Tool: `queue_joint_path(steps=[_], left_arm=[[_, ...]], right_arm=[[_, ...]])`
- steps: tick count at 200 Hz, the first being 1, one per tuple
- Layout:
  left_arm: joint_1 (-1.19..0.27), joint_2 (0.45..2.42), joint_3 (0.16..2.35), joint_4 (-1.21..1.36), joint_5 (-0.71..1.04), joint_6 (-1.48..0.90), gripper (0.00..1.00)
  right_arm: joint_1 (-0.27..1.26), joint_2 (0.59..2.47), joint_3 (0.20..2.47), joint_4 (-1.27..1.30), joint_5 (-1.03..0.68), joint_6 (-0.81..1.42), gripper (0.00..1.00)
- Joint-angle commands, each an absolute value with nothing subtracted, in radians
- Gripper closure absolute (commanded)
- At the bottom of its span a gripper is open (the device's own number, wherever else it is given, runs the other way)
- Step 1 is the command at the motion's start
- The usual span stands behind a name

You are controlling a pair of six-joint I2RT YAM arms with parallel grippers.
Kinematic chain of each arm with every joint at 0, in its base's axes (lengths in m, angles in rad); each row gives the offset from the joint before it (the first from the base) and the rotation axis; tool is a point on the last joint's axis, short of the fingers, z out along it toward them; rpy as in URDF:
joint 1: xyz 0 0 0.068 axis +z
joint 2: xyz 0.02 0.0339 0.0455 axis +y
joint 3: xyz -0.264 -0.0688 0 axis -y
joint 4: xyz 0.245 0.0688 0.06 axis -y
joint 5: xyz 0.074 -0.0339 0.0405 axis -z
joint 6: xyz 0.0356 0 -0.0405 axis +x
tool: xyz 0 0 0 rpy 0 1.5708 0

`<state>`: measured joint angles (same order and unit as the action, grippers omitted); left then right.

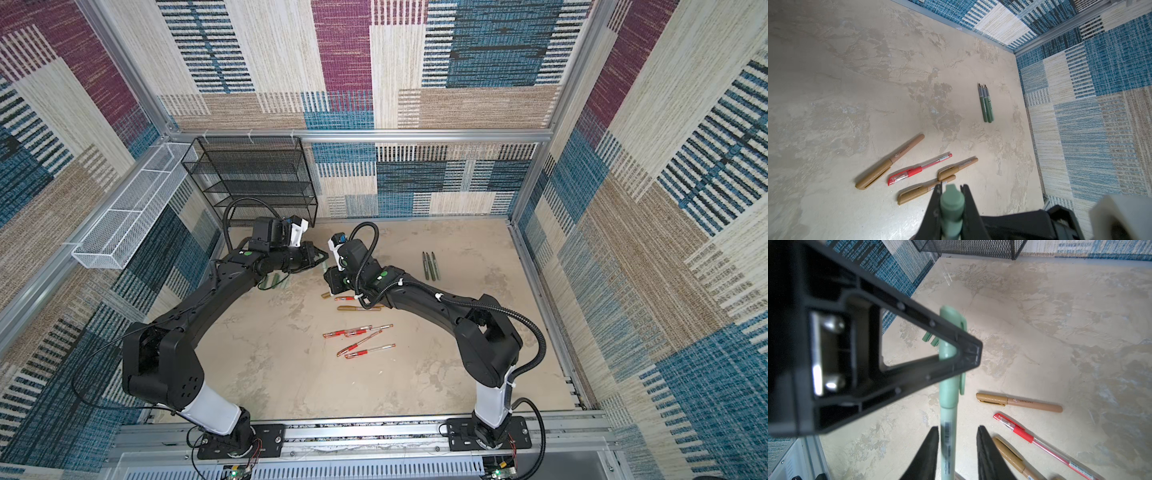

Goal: Open the pen caps
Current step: 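Lift the mint-green pen upright toward the left gripper while the left gripper approaches, then close the left gripper on the mint cap and pull it off the pen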

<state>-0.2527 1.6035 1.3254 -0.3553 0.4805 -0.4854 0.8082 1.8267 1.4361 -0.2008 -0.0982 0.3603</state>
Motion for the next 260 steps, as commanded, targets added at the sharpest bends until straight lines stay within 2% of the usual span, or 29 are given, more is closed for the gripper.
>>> queue_joint_path(steps=[1,72,101,125,169,260], left_arm=[[-0.252,1.587,1.317,-0.341,0.476,-0.469,1.0],[-0.253,1.548,1.29,-0.317,0.503,-0.501,1.0],[-0.252,1.572,1.301,-0.303,0.54,-0.517,1.0],[-0.253,1.58,1.302,-0.308,0.516,-0.487,1.0],[-0.243,1.567,1.317,-0.36,0.419,-0.411,1.0],[-0.129,1.639,1.469,-0.468,0.373,-0.356,1.0]], right_arm=[[0.813,1.815,1.434,-0.183,-0.132,0.353,0.64],[0.824,1.826,1.424,-0.184,-0.158,0.371,0.62],[0.823,1.841,1.446,-0.211,-0.152,0.35,0.73],[0.824,1.842,1.453,-0.223,-0.144,0.337,0.88],[0.824,1.838,1.434,-0.217,-0.181,0.336,1.0],[0.819,1.642,1.111,-0.166,-0.179,0.366,1.0]])
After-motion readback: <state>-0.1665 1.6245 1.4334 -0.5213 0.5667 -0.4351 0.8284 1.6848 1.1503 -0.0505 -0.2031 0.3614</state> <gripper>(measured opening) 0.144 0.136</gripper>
